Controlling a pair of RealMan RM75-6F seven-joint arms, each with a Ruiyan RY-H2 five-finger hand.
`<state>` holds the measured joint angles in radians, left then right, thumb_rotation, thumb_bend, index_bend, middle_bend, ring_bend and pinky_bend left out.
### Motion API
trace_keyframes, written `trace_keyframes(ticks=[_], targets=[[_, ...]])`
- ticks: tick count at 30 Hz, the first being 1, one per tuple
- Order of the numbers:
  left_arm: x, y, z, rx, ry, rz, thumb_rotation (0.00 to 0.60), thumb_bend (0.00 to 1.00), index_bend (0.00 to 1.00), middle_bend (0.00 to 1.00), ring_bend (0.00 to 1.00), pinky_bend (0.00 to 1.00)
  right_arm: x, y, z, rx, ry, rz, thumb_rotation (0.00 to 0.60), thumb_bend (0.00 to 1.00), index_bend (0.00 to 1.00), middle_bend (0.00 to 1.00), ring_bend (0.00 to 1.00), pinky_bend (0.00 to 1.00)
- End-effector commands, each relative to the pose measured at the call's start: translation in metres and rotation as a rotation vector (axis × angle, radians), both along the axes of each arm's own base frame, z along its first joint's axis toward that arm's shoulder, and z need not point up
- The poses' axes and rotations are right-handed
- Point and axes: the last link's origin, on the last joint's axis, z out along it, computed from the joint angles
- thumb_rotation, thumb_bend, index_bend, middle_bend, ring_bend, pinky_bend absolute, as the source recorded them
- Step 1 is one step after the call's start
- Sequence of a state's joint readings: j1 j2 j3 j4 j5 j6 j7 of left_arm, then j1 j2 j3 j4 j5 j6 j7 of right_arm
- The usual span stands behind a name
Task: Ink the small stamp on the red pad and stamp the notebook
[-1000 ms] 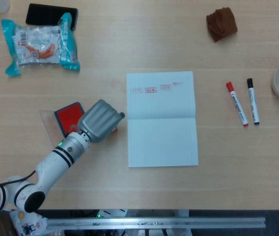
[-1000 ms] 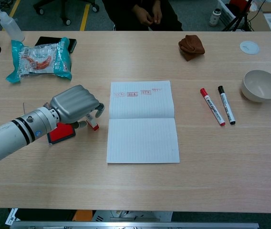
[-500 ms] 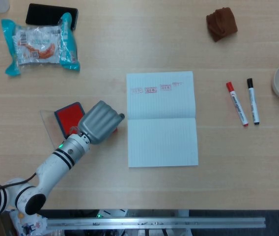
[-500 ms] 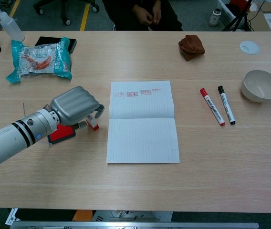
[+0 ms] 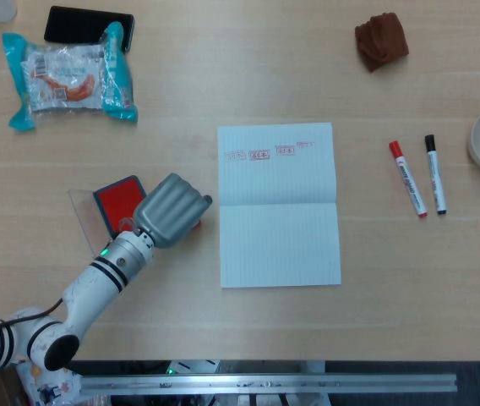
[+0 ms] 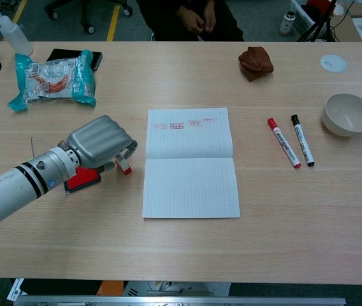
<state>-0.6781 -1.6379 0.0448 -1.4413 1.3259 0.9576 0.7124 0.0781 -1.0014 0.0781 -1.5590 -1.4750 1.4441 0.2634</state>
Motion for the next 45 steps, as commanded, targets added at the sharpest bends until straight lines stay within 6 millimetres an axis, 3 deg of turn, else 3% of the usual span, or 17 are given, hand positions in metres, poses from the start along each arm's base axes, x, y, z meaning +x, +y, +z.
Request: trace_keyframes(ticks=[1,30,37,45], targets=[[-0.001,0.000,0.000,0.002,0.000,-0.002,0.600,0.25,0.51,1.00,1.00,1.00,0.000,0.000,0.000,0.000,-0.001,0.000,0.600,0.29,0.40,0.39,0.32,0.38],[-0.001,-0.001,0.001,0.009,-0.027,-0.017,0.600,0.25,0.57,1.00,1.00,1.00,-0.001,0.001,0.002,-0.007,-0.006,-0.004,0.600,0.29,0.40,0.39,0.32,0.38],[-0.002,0.004,0.012,0.039,-0.035,-0.025,0.600,0.25,0.58,1.00,1.00,1.00,-0.001,0.001,0.003,-0.012,-0.011,0.000,0.600,0.29,0.40,0.39,0.32,0.38],[-0.014,0.014,0.040,0.116,-0.033,-0.009,0.600,0.25,0.58,1.00,1.00,1.00,0.001,-0.002,0.001,-0.005,-0.013,0.009,0.600,0.29,0.40,0.39,0.32,0.38]])
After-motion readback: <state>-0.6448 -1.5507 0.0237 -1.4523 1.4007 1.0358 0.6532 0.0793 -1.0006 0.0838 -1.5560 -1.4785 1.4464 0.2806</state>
